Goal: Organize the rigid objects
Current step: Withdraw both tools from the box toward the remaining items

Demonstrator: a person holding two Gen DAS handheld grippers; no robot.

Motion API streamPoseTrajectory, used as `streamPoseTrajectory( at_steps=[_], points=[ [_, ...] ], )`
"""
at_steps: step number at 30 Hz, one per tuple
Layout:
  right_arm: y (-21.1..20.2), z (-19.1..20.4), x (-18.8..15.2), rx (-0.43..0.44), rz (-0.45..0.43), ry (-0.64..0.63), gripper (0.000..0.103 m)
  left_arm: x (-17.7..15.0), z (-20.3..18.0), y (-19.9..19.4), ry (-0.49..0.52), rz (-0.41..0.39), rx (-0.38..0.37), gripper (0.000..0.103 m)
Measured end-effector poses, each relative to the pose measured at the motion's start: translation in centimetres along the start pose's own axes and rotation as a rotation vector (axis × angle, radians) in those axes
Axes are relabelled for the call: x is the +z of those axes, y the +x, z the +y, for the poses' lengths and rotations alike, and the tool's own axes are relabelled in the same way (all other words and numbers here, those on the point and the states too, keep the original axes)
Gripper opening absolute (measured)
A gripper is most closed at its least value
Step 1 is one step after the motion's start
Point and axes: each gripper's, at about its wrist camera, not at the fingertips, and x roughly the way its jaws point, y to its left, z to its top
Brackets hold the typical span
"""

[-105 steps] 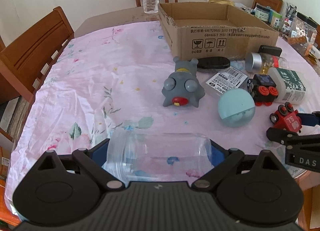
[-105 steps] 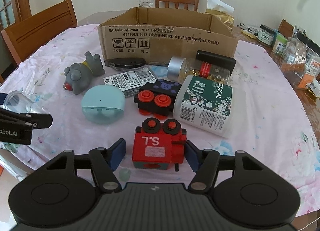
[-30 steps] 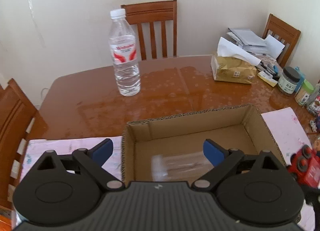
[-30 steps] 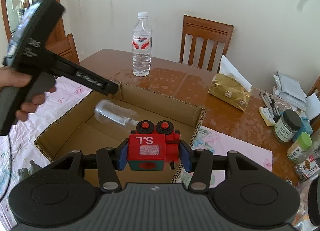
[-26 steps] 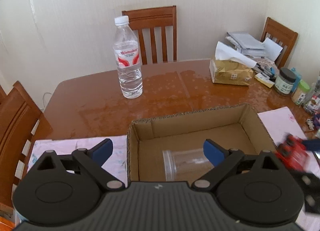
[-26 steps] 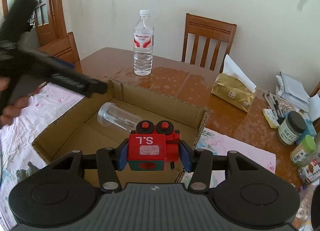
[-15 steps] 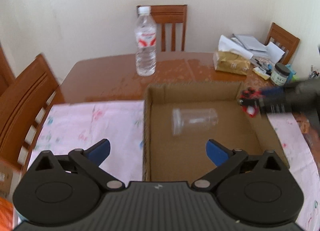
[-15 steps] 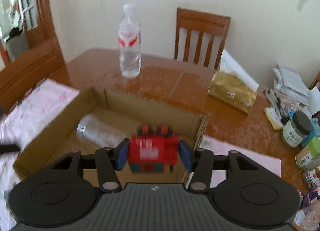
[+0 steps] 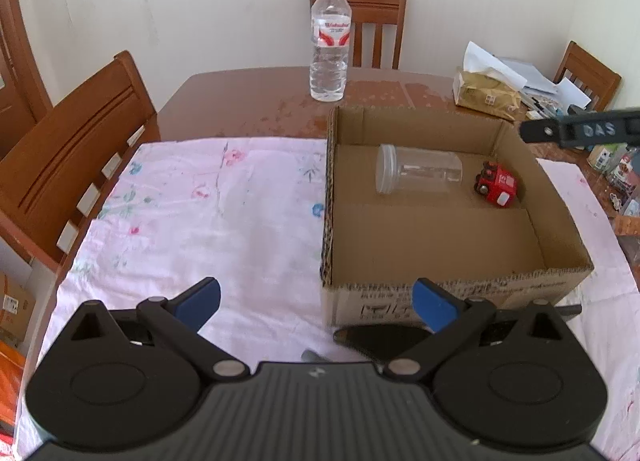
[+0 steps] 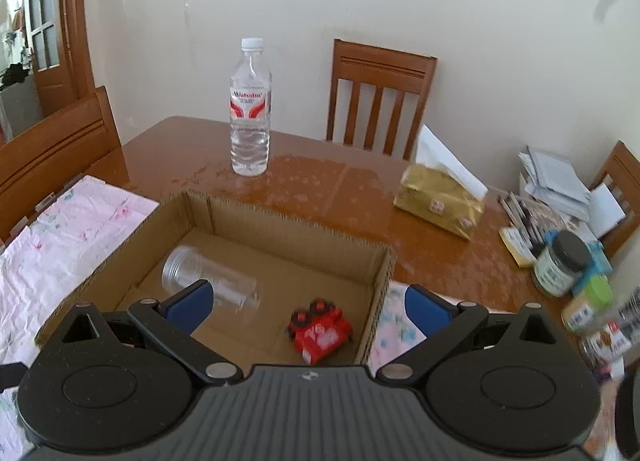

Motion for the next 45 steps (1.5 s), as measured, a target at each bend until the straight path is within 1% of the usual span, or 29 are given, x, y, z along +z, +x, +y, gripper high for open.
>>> streamPoseTrajectory(
  at_steps=[6, 10, 14, 17, 21, 25, 27, 30, 33, 36, 38, 42, 45],
  points=[
    [-2.4, 0.8, -3.1, -0.019, 0.027, 0.046, 0.103, -1.5, 0.2, -0.7, 0.005, 0.006, 0.004, 0.102],
    [-4.2, 1.7, -6.0, -0.031, 0.058, 0.096, 0.103, -2.7, 0.4, -0.8, 0.037, 0.015, 0.003, 0.102],
    [-5.5, 3.6, -8.9, -0.066, 0.112, 0.1, 0.103, -3.8, 0.8, -0.8, 0.09, 0.015, 0.023, 0.102],
    [-5.8, 5.2, -10.9, -0.074, 0.168, 0.128, 0.103, -4.5, 1.5, -0.8, 0.1, 0.02, -0.003, 0.102],
    [-5.6, 7.5, -13.1, -0.108, 0.25, 0.146, 0.103, -5.4, 2.3, -1.3, 0.122, 0.017, -0.045, 0.102],
    [-5.6, 9.2, -14.2, -0.151, 0.284, 0.169, 0.103, -6.0, 3.0, -1.4, 0.139, 0.015, -0.084, 0.102],
    [-5.6, 9.6, -14.8, -0.173, 0.297, 0.175, 0.103, -6.3, 3.1, -1.4, 0.144, 0.013, -0.09, 0.102],
    [-5.6, 9.7, -15.4, -0.193, 0.313, 0.181, 0.103, -6.6, 3.4, -1.6, 0.137, 0.02, -0.094, 0.102],
    [-5.7, 9.2, -15.6, -0.177, 0.316, 0.211, 0.103, -6.9, 3.4, -1.7, 0.128, 0.028, -0.096, 0.102],
    [-5.8, 8.7, -15.9, -0.155, 0.317, 0.21, 0.103, -7.0, 3.2, -1.5, 0.123, 0.036, -0.072, 0.102],
    [-6.0, 8.2, -16.0, -0.141, 0.323, 0.205, 0.103, -7.1, 2.8, -1.5, 0.112, 0.042, -0.061, 0.102],
    [-6.9, 6.9, -16.8, -0.129, 0.337, 0.182, 0.103, -7.3, 1.4, -1.3, 0.093, 0.049, -0.063, 0.102],
    [-7.7, 5.2, -17.8, -0.122, 0.34, 0.177, 0.103, -7.5, -0.1, -0.9, 0.096, 0.067, -0.039, 0.102]
  ],
)
